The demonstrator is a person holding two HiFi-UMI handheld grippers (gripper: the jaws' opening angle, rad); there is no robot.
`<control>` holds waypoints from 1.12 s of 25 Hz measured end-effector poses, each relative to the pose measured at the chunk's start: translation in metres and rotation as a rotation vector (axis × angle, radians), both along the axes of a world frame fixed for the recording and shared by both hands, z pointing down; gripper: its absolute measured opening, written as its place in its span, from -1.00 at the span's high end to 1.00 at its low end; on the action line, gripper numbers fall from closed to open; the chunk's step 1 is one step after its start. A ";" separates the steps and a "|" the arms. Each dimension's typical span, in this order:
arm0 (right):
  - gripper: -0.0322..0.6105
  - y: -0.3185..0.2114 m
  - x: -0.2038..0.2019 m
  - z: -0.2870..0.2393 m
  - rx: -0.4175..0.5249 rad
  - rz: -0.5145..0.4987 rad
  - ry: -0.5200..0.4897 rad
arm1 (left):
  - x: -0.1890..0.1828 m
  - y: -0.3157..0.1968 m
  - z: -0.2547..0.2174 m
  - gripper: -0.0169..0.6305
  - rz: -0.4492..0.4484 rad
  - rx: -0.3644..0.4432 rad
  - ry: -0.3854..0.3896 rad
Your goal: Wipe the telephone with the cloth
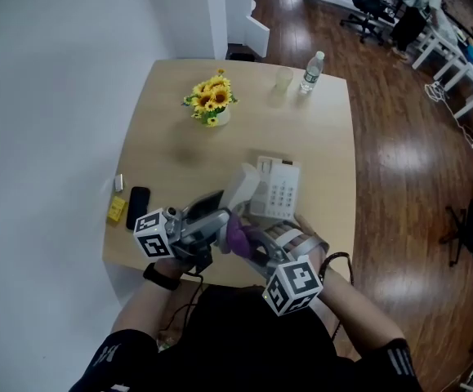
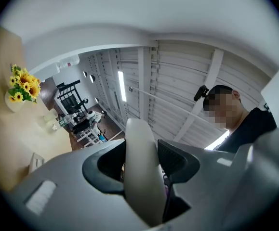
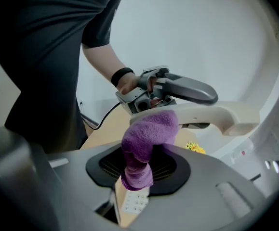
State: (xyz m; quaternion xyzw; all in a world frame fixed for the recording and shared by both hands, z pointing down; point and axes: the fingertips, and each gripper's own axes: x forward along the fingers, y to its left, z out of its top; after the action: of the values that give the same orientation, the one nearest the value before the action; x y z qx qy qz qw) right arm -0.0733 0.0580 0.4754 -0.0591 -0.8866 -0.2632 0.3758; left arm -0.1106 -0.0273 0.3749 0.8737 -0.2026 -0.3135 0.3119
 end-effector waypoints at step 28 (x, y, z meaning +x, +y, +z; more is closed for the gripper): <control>0.50 -0.002 0.005 0.008 -0.151 0.088 -0.014 | -0.008 -0.019 0.016 0.31 -0.035 -0.087 0.155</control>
State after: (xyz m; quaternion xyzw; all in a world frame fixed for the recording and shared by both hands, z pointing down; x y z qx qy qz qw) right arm -0.0687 0.0558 0.4833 -0.0462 -0.9081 -0.1793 0.3755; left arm -0.1183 -0.0467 0.3908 0.8289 -0.2063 -0.3765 0.3587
